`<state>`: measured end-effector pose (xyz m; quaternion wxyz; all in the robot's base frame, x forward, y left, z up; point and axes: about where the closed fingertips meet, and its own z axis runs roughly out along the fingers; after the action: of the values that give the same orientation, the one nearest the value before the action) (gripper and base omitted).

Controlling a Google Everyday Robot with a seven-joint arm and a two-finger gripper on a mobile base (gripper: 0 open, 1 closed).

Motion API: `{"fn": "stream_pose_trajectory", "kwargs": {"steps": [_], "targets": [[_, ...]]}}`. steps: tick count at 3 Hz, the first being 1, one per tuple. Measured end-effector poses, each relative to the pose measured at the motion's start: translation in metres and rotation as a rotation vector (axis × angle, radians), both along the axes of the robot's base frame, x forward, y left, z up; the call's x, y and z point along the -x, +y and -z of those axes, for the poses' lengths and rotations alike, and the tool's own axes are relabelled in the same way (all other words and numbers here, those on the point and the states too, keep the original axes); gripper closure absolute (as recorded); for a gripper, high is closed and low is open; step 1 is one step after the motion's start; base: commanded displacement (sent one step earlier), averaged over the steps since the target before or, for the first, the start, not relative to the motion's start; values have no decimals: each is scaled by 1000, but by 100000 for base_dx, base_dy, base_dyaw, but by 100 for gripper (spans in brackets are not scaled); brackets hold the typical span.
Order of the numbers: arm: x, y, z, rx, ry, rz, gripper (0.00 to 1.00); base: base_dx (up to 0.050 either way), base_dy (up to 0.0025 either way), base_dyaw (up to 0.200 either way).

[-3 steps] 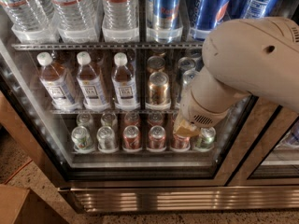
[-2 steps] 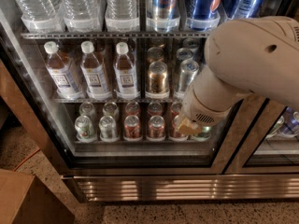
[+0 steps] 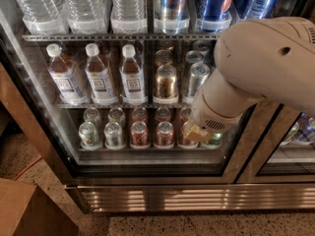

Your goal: Close left fridge door

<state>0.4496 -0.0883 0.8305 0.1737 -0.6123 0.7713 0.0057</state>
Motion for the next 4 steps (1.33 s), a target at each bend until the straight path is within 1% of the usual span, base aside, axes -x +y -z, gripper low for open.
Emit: {"fn": "stream_pose_trajectory", "kwargs": {"steps": [3,4], "targets": [[0,0,0,0,0,0,12,0,0,0],[0,0,0,0,0,0,0,0,0,0]]}}
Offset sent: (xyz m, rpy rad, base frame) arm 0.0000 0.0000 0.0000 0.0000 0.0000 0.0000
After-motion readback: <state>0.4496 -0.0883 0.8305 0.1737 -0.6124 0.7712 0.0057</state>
